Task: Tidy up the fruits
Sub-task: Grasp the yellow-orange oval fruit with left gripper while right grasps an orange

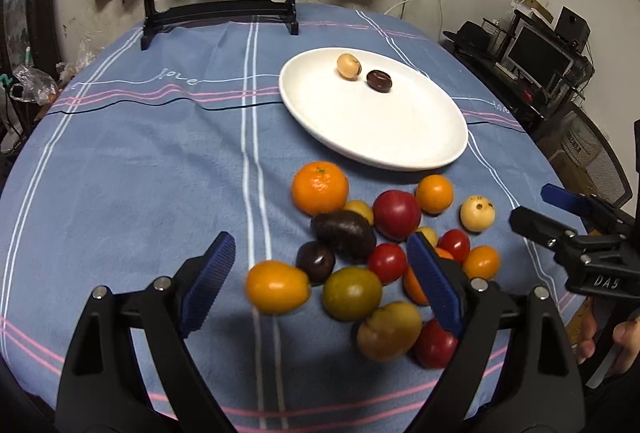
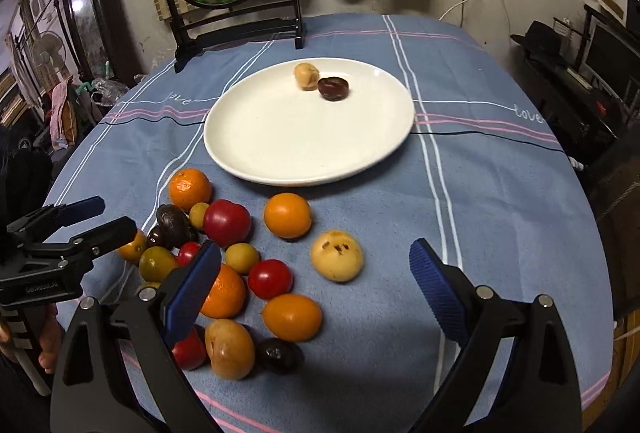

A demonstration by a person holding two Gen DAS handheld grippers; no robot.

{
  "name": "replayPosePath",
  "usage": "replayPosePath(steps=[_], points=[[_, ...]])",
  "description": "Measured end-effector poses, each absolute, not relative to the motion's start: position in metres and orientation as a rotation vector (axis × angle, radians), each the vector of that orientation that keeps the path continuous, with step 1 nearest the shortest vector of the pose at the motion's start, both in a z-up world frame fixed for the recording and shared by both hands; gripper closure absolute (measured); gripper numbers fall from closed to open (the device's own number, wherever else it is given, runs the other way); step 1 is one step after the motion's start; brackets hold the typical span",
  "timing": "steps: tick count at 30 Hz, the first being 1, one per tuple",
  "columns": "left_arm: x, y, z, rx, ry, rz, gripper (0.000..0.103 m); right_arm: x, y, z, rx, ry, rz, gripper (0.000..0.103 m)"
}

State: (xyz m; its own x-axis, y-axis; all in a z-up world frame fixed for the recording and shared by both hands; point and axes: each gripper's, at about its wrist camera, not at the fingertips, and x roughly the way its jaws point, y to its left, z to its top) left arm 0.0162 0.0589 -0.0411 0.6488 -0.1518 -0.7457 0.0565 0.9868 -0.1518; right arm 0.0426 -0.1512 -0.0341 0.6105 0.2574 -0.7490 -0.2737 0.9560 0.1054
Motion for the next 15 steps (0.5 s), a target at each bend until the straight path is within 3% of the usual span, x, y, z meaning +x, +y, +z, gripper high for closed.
replayPosePath(steps=[6, 7, 9, 15], points=[[0.002, 0.075, -0.048, -0.115, 0.863, -0.079, 0.013, 0.017, -0.155, -0.045, -0.054, 0.845, 0.312, 0.009], [0.001, 0.079, -0.050, -0.118, 0.865, -0.077, 0.013, 0.014, -0.154, -0.049, -0.053, 0.853, 0.322, 0.012], [-0.002, 0.083, -0.053, -0.121, 0.870, -0.071, 0.013, 0.017, -0.155, -0.059, -0.025, 0.903, 0.343, 0.039], [-0.006, 0.093, -0.059, -0.118, 0.881, -0.061, 0.013, 0.035, -0.154, -0.087, 0.052, 1.017, 0.389, 0.050]])
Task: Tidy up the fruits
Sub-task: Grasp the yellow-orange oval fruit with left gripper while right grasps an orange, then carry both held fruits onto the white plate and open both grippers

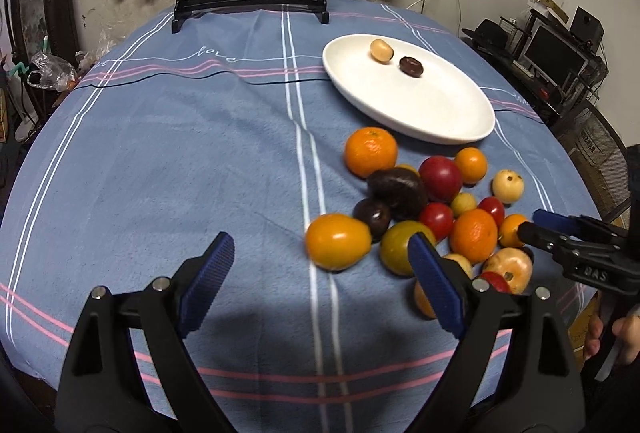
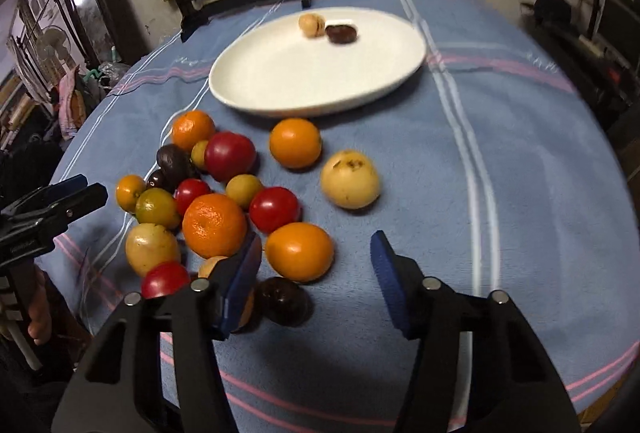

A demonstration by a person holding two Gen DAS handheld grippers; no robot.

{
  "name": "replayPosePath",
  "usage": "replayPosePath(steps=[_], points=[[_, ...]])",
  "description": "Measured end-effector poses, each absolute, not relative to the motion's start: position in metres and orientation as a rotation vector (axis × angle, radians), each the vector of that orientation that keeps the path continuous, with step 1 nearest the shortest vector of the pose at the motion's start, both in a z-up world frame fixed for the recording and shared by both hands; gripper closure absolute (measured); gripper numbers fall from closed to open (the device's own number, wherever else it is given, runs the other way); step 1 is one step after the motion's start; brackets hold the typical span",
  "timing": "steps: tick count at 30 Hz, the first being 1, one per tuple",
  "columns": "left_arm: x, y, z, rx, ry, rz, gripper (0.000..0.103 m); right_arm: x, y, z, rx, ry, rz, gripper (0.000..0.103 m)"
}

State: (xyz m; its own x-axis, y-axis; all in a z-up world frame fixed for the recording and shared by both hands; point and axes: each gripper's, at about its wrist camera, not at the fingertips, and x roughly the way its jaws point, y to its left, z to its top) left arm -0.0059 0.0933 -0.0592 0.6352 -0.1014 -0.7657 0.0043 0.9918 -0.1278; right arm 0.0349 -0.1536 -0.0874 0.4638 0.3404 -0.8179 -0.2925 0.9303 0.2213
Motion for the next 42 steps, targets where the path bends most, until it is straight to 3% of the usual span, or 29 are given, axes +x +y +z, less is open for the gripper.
replayPosePath(steps=[4, 14, 15, 18, 19, 42], points=[[-0.008, 0.099, -0.065, -0.112, 0.894, -0.051, 0.013, 0.038, -0.151, -0.098, 0.083, 1.041, 0.436, 0.063], [0.003, 0.098, -0.085, -0.116, 0.952, -0.100, 0.014, 0.023, -0.173, -0.071, 0.058, 0.938, 0.332, 0.063], [0.003, 0.095, -0.086, -0.118, 0.951, -0.125, 0.020, 0.024, -0.173, -0.073, 0.069, 0.947, 0.344, 0.063], [0.011, 0.088, -0.095, -0.104, 0.976, -0.154, 0.054, 0.023, -0.170, -0.074, 0.092, 0.955, 0.373, 0.063], [0.014, 0.088, -0.099, -0.105, 0.987, -0.161, 0.059, 0.021, -0.169, -0.073, 0.091, 0.951, 0.375, 0.063], [0.010, 0.084, -0.071, -0.111, 0.859, -0.187, 0.063, 0.020, -0.165, -0.068, 0.085, 0.935, 0.383, 0.063]])
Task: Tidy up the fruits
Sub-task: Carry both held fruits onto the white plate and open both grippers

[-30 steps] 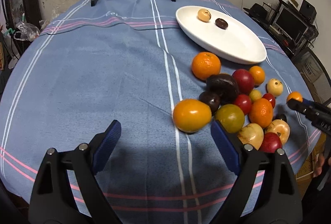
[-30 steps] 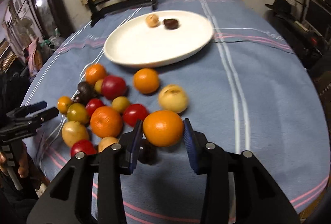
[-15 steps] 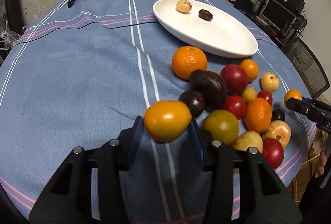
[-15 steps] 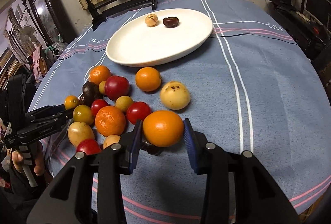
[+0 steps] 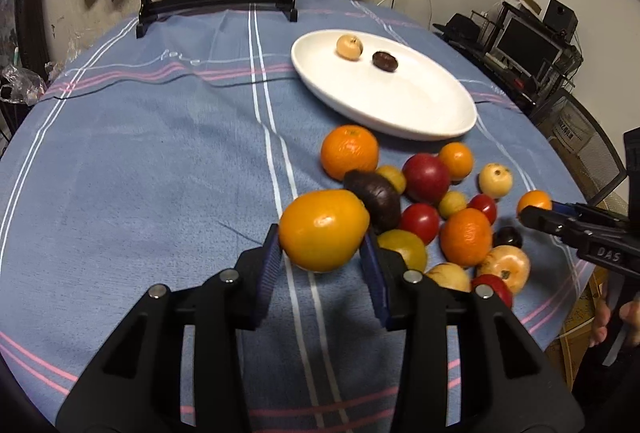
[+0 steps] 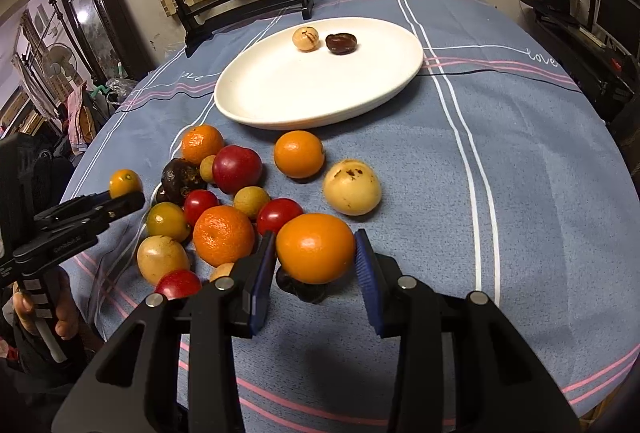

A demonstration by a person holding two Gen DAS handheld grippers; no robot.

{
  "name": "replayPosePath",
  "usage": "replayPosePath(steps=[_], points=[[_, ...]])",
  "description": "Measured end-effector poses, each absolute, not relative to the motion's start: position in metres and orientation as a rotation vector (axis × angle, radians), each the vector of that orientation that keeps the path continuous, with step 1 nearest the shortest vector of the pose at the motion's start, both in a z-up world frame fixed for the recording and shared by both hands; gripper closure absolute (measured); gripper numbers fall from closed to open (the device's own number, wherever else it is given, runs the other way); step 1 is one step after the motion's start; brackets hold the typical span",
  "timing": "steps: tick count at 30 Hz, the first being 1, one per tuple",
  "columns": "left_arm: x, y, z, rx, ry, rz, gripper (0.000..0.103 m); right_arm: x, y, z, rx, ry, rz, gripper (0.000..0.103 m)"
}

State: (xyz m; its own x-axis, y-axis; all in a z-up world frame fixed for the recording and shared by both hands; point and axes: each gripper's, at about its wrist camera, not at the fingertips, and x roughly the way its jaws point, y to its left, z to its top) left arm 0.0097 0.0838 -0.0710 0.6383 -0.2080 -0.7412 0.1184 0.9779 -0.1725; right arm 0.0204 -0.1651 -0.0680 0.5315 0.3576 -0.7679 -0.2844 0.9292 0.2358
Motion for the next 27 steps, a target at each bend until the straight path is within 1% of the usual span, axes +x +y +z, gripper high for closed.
replayPosePath(steps=[10, 15, 18, 23, 27], points=[[0.011, 0.077, -0.059, -0.104, 0.847, -0.207, 0.063, 0.022, -0.162, -0.063, 0.067, 0.916, 0.383, 0.063], [0.026, 0.074, -0.048, -0.106, 0.846, -0.211, 0.063, 0.032, -0.160, -0.057, 0.055, 0.912, 0.394, 0.063], [0.042, 0.069, -0.034, -0.082, 0.826, -0.217, 0.063, 0.049, -0.156, -0.042, 0.018, 0.882, 0.404, 0.063], [0.103, 0.059, -0.013, -0.065, 0.846, -0.230, 0.063, 0.105, -0.139, -0.019, -0.101, 0.849, 0.387, 0.063], [0.178, 0.045, -0.013, -0.046, 0.889, -0.214, 0.063, 0.185, -0.123, -0.023, -0.158, 0.884, 0.372, 0.063]])
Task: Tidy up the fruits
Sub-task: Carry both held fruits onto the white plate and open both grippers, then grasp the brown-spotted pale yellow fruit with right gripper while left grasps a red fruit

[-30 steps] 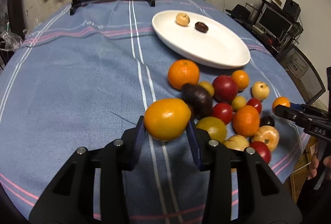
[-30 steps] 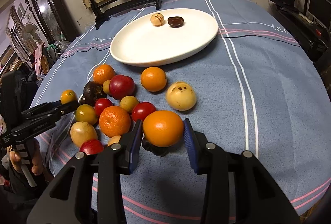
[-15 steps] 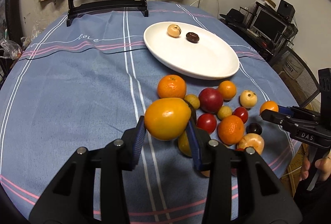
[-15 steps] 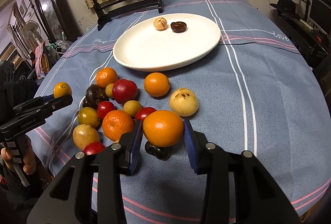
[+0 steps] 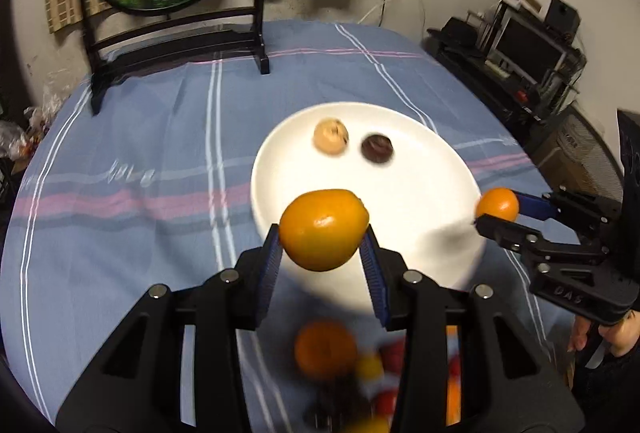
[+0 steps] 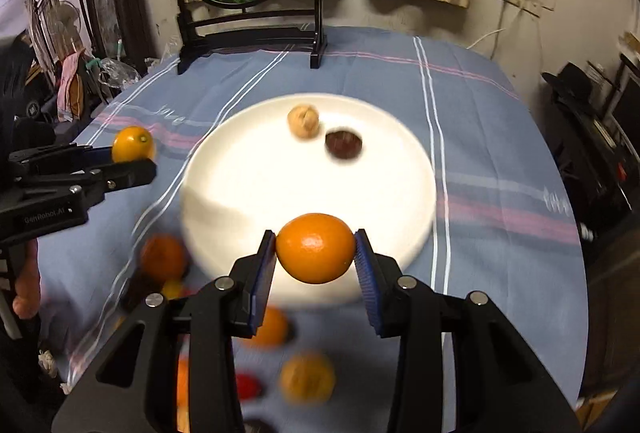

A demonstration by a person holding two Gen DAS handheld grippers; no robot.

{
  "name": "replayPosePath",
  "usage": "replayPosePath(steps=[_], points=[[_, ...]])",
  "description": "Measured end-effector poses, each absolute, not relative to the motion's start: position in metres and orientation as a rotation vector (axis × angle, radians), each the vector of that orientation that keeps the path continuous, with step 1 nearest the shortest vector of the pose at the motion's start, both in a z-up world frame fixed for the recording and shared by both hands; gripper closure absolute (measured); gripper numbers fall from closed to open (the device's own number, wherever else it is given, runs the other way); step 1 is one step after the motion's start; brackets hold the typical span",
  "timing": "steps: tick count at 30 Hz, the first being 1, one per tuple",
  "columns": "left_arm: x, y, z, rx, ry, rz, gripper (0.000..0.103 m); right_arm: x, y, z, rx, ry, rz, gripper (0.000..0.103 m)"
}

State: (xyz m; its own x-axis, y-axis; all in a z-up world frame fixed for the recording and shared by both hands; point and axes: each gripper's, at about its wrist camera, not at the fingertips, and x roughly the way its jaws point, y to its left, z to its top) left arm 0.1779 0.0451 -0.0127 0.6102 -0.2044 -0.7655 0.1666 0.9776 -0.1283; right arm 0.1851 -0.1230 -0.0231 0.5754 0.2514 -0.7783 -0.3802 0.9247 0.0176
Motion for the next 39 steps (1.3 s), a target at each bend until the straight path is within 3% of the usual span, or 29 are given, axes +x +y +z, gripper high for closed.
replayPosePath(steps=[10, 12, 13, 16, 20, 23, 24, 39], points=[[0.290, 0.029, -0.064, -0.055, 1.035, -0.190, 0.062, 0.290, -0.118, -0.071, -0.174, 1.005, 0.300, 0.063], [0.300, 0.030, -0.068, -0.061, 1.050, -0.189, 0.058, 0.295, -0.116, -0.073, -0.181, 0.997, 0.299, 0.056], [0.302, 0.031, -0.068, -0.065, 1.049, -0.188, 0.048, 0.296, -0.115, -0.072, -0.195, 0.981, 0.286, 0.039], [0.298, 0.037, -0.053, -0.080, 1.004, -0.187, 0.034, 0.288, -0.116, -0.056, -0.239, 0.907, 0.242, 0.030], [0.263, 0.049, -0.018, -0.115, 0.935, -0.210, 0.027, 0.264, -0.130, -0.027, -0.221, 0.858, 0.238, 0.028], [0.220, 0.053, 0.002, -0.124, 0.879, -0.214, 0.023, 0.232, -0.142, -0.010, -0.190, 0.838, 0.246, 0.009], [0.206, 0.053, 0.006, -0.118, 0.863, -0.213, 0.023, 0.218, -0.146, -0.007, -0.176, 0.831, 0.253, 0.007], [0.034, 0.053, -0.050, -0.101, 0.865, -0.173, 0.021, 0.063, -0.146, -0.024, -0.058, 0.830, 0.320, 0.006]])
